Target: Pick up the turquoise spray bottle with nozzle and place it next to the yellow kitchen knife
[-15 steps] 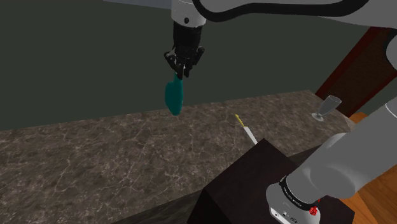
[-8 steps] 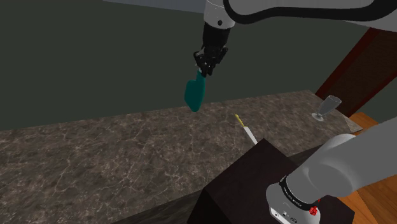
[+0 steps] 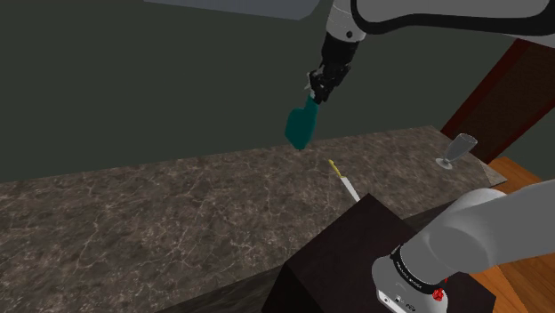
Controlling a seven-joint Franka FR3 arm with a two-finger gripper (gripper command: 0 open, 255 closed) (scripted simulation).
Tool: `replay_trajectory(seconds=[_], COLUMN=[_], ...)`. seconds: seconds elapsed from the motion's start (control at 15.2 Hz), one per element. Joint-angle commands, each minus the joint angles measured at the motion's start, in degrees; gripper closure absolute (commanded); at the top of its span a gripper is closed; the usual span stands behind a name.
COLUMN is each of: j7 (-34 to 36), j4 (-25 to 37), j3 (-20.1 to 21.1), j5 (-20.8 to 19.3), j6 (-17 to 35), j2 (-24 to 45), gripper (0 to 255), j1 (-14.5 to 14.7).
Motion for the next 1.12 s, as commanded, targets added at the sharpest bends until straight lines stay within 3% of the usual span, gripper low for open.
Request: replay_trajectory(seconds=[0.0,0.53,1.06], j7=[-3.12,-14.33,-25.53], j4=[-1.87,-5.59,-5.23], j3=[-2.29,-10.92,-19.68], j5=[-0.37,-3.02,-6.14], j6=[0.32,0.92,1.84], j2=[-1.72,-5.49,-5.16], gripper=[255,255,255], j1=[-0.88,-4.59,-8.53])
